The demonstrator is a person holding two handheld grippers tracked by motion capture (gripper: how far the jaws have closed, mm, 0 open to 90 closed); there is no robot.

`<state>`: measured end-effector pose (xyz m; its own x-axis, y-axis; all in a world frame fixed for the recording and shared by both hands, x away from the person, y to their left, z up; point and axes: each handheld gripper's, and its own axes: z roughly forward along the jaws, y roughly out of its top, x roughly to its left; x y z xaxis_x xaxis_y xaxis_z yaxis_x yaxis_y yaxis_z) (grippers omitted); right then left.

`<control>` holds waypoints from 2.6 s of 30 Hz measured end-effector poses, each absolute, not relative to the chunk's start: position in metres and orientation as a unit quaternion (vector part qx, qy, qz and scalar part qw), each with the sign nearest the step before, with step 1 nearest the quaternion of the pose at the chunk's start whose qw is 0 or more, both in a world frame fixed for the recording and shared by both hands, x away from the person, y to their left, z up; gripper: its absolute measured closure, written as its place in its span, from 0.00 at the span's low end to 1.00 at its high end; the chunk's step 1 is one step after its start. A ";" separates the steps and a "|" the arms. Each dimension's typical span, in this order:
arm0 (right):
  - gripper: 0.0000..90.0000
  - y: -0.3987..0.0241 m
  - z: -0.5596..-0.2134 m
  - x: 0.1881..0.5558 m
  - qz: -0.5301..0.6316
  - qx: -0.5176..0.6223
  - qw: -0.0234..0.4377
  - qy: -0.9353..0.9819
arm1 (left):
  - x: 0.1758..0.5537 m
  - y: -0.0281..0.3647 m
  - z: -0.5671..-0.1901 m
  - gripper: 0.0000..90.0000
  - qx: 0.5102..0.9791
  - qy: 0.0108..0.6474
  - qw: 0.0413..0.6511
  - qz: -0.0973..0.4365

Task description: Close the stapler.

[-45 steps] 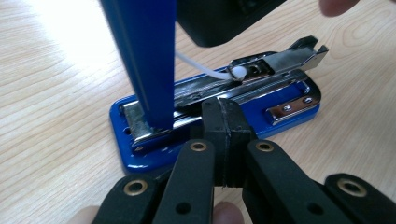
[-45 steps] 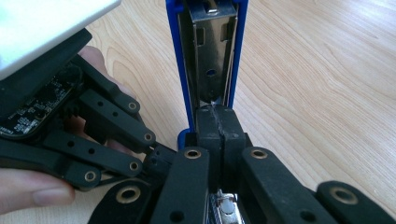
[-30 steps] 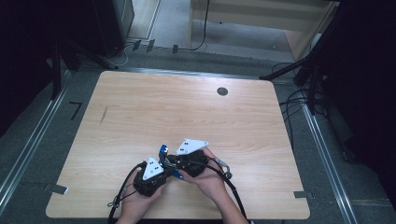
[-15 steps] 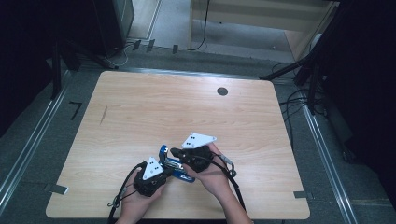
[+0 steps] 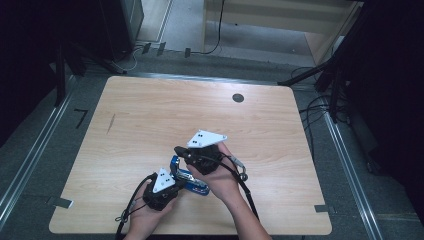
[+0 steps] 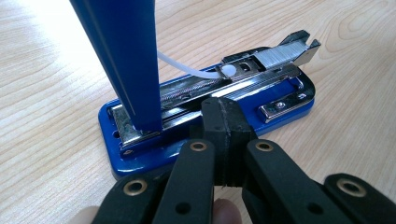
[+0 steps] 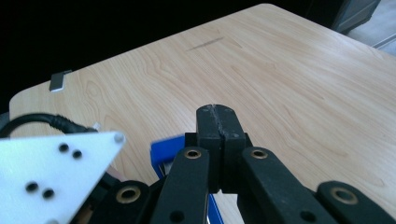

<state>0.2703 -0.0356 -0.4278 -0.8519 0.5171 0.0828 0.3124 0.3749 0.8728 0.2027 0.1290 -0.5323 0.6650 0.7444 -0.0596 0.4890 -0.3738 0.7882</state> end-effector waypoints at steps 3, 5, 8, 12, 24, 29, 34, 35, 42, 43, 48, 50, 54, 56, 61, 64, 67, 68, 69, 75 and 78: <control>1.00 -0.029 -0.424 0.270 0.499 0.245 0.103 0.825 | 0.203 0.129 -0.532 1.00 0.814 0.379 0.412 0.155; 1.00 -0.026 -0.423 0.270 0.498 0.241 0.102 0.827 | 0.203 0.129 -0.532 1.00 0.814 0.379 0.411 0.154; 1.00 -0.023 -0.424 0.268 0.494 0.235 0.100 0.831 | 0.203 0.129 -0.532 1.00 0.814 0.379 0.412 0.155; 1.00 -0.022 -0.426 0.267 0.494 0.235 0.098 0.831 | 0.203 0.129 -0.532 1.00 0.814 0.379 0.412 0.154; 1.00 -0.037 -0.430 0.262 0.495 0.241 0.103 0.829 | 0.203 0.129 -0.532 1.00 0.814 0.380 0.413 0.154; 1.00 -0.044 -0.434 0.259 0.496 0.246 0.102 0.826 | 0.203 0.129 -0.532 1.00 0.814 0.379 0.413 0.154; 1.00 -0.051 -0.437 0.255 0.495 0.247 0.104 0.826 | 0.203 0.129 -0.532 1.00 0.813 0.380 0.413 0.151; 1.00 -0.052 -0.437 0.255 0.495 0.246 0.105 0.827 | 0.203 0.129 -0.532 1.00 0.813 0.380 0.414 0.151; 1.00 -0.060 -0.443 0.250 0.493 0.253 0.107 0.826 | 0.203 0.129 -0.532 1.00 0.814 0.379 0.414 0.149; 1.00 -0.061 -0.444 0.250 0.492 0.254 0.107 0.826 | 0.203 0.130 -0.532 1.00 0.814 0.379 0.414 0.149; 1.00 -0.067 -0.450 0.249 0.492 0.259 0.108 0.824 | 0.203 0.130 -0.532 1.00 0.815 0.377 0.415 0.148; 1.00 -0.072 -0.453 0.248 0.492 0.262 0.107 0.823 | 0.203 0.130 -0.532 1.00 0.815 0.377 0.415 0.147; 1.00 -0.079 -0.460 0.247 0.494 0.271 0.103 0.820 | 0.202 0.130 -0.532 1.00 0.816 0.376 0.414 0.148; 1.00 -0.082 -0.463 0.246 0.496 0.274 0.102 0.818 | 0.202 0.130 -0.532 1.00 0.817 0.374 0.413 0.151; 1.00 -0.089 -0.470 0.242 0.501 0.279 0.098 0.813 | 0.201 0.130 -0.532 1.00 0.819 0.370 0.412 0.149; 1.00 -0.094 -0.476 0.241 0.505 0.283 0.096 0.810 | 0.201 0.130 -0.532 1.00 0.819 0.371 0.413 0.147; 1.00 -0.098 -0.478 0.240 0.500 0.285 0.096 0.812 | 0.201 0.130 -0.532 1.00 0.819 0.370 0.413 0.146; 1.00 -0.099 -0.478 0.239 0.502 0.286 0.095 0.811 | 0.201 0.130 -0.532 1.00 0.819 0.370 0.413 0.146; 1.00 -0.101 -0.477 0.239 0.504 0.287 0.095 0.809 | 0.201 0.130 -0.532 1.00 0.819 0.371 0.413 0.146; 1.00 -0.108 -0.482 0.232 0.506 0.291 0.092 0.807 | 0.200 0.131 -0.532 1.00 0.820 0.369 0.413 0.144; 1.00 -0.111 -0.487 0.228 0.506 0.299 0.089 0.804 | 0.200 0.131 -0.532 1.00 0.820 0.370 0.413 0.144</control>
